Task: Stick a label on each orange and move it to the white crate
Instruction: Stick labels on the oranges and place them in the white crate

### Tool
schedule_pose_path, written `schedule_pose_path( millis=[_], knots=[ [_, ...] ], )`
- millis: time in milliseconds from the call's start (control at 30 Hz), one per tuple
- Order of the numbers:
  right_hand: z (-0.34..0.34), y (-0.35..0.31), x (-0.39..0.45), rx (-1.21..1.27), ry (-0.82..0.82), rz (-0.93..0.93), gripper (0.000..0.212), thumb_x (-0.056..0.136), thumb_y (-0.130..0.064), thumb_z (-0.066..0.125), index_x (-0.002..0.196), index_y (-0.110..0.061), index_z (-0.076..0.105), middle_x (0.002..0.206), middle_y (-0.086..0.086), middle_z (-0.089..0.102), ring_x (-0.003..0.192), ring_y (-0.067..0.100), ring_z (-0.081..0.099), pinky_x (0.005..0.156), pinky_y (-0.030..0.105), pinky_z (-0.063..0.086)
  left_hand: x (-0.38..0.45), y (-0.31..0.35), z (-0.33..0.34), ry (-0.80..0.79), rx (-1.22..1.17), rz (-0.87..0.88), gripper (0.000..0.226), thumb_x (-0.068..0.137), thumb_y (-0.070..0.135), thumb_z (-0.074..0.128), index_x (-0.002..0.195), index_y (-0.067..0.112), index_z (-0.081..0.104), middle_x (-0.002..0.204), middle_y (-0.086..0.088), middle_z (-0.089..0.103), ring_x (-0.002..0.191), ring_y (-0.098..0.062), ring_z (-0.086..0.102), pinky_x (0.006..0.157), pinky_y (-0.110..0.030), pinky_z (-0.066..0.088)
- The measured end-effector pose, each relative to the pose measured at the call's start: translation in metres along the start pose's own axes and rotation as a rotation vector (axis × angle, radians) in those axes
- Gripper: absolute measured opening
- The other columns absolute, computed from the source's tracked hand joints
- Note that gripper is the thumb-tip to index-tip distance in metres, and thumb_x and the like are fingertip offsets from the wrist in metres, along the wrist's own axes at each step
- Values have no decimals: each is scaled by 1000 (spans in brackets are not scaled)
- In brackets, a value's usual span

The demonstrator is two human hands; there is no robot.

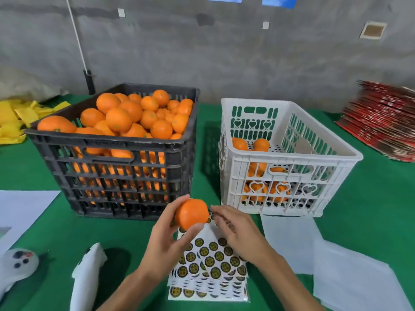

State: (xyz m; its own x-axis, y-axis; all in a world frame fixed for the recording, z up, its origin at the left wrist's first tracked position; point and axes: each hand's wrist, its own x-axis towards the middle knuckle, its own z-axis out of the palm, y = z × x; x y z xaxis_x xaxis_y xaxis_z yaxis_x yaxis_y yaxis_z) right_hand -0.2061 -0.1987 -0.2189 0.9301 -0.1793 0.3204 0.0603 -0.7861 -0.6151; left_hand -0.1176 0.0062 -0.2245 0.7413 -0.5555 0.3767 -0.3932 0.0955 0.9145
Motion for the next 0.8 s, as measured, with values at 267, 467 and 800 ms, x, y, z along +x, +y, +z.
schedule_pose_path(
  millis=[267,467,800],
  knots=[
    [18,24,34,-140,-264,68,51,101,-41,60,141,-9,59,113,-2,51,100,11,54,91,22,44,-5,-36,-6,15,-30,-203,56,94,70,51,145,49,41,132,25,57,121,-7,62,102,-44,55],
    [11,30,31,-16,-314,-5,50,97,-42,64,135,-11,65,108,1,47,101,8,54,95,22,44,-3,-38,1,-45,-41,-242,57,96,70,49,147,47,37,127,23,59,119,-11,62,99,-31,50],
    [24,32,23,95,-177,-20,26,92,-23,74,116,-11,77,97,4,57,86,18,58,79,34,49,-8,-44,5,-110,-3,-229,58,101,66,47,152,44,31,125,21,59,113,-16,65,96,-25,53]
  ],
)
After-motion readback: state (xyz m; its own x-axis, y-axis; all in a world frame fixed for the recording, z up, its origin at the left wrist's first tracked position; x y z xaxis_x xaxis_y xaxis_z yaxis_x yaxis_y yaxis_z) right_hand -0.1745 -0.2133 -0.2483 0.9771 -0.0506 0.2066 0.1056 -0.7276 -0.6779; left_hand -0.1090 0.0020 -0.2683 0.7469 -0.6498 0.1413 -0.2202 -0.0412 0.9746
